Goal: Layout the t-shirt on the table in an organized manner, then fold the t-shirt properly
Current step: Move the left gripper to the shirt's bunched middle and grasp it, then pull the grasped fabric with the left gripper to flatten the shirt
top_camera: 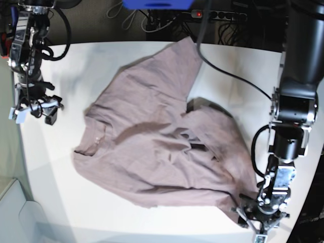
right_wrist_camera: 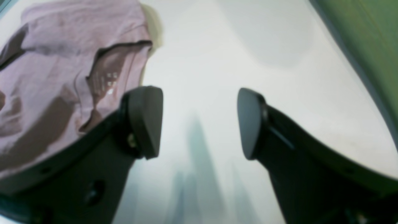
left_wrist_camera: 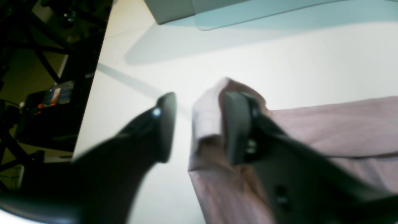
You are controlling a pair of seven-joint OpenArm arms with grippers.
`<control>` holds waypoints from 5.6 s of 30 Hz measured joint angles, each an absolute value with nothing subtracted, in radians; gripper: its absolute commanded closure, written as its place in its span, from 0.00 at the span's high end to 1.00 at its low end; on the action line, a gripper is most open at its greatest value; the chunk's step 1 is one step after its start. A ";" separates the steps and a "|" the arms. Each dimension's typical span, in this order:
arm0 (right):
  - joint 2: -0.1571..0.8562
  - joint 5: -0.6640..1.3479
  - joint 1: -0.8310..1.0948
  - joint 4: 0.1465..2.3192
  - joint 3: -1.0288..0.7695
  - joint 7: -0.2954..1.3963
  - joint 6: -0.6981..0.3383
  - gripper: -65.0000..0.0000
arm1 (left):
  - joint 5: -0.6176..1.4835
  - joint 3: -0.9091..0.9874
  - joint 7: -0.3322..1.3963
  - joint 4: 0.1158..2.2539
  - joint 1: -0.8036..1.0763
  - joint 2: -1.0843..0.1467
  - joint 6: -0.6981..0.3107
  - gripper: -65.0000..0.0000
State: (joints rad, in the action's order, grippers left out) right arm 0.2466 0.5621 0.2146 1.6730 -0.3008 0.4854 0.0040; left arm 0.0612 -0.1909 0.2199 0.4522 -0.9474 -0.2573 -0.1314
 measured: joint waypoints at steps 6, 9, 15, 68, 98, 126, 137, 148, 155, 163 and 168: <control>0.249 0.562 0.220 1.673 -0.301 0.486 0.004 0.59 | 0.080 -0.189 0.228 0.456 -0.947 -0.302 -0.132 0.81; 0.246 0.562 0.220 1.673 -0.301 0.486 0.004 0.59 | 0.189 -0.185 0.367 0.538 -0.899 -0.324 -0.126 0.81; 0.246 0.562 0.216 1.673 -0.302 0.486 0.004 0.59 | 0.376 -0.186 0.645 0.974 -0.653 -0.347 -0.121 0.81; 0.241 0.563 0.206 1.671 -0.296 0.486 0.004 0.59 | 0.179 -0.202 0.945 1.531 -0.062 -0.083 0.274 0.09; 0.242 0.562 0.191 1.670 -0.231 0.479 0.004 0.59 | 0.788 0.902 0.946 1.978 0.316 -0.244 0.250 0.00; 0.226 0.559 0.262 1.664 0.041 0.485 0.004 0.59 | 0.693 0.940 0.885 1.563 0.277 -0.236 -0.065 0.00; 0.180 0.562 0.255 1.718 0.046 0.480 -0.100 0.49 | 0.694 0.937 0.890 1.559 0.252 -0.235 -0.065 0.00; 0.174 0.558 0.258 1.664 0.114 0.482 -0.134 0.48 | 0.689 0.937 0.889 1.559 0.249 -0.235 -0.065 0.00; 0.171 0.562 0.187 1.541 0.237 0.472 -0.150 0.33 | 0.688 0.938 0.889 1.559 0.249 -0.235 -0.065 0.00; 0.215 0.607 0.142 1.433 0.182 0.423 -0.187 0.19 | 0.692 0.942 0.888 1.559 0.249 -0.236 -0.065 0.00; 0.262 0.604 0.150 1.419 0.066 0.421 -0.187 0.19 | 0.689 0.943 0.890 1.559 0.229 -0.235 -0.065 0.00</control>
State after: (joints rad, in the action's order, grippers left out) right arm 0.2615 0.6044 0.1505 1.4185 0.0662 0.4206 -0.1871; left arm 0.6888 0.9428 0.8902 1.5593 0.2287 -0.2352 -0.0647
